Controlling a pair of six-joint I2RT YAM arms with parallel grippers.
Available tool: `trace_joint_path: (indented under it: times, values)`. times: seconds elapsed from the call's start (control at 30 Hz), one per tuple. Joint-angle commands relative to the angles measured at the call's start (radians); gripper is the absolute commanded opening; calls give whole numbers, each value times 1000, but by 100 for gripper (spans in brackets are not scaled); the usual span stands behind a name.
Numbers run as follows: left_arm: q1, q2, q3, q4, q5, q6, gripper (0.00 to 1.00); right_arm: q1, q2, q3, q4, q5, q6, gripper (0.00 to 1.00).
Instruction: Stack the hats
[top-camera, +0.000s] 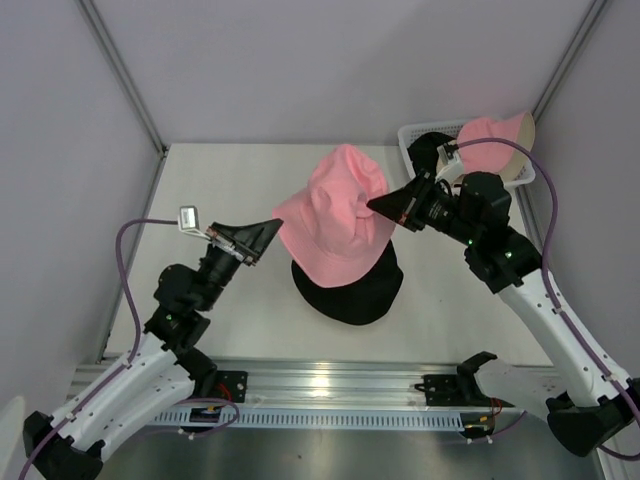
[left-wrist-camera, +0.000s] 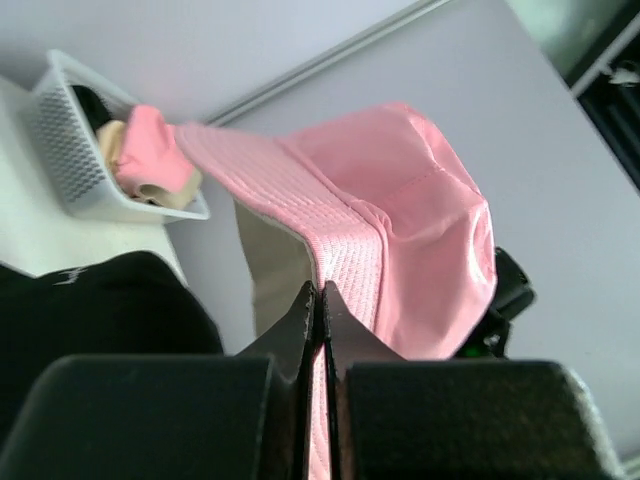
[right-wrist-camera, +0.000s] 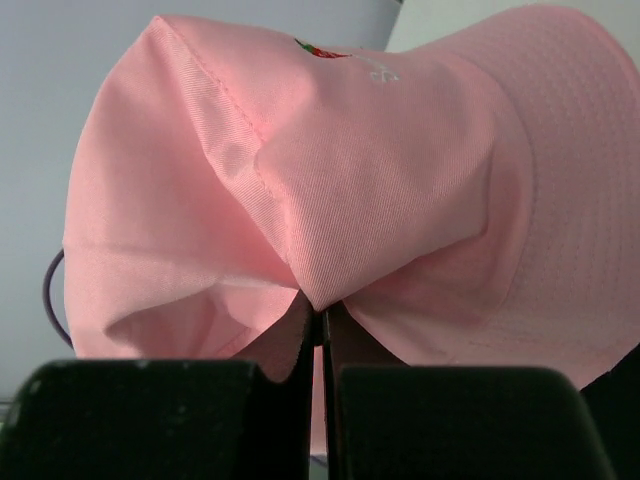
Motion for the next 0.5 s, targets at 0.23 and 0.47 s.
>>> trace_joint_path:
  times: [0.23,0.47]
  values:
    - [-43,31,2,-287,-72,97,1,6,-94,43,-313,139,-27,0]
    - [-94,48,-18,-354,-133,159,1,5,-191,-161,-293,147,28,0]
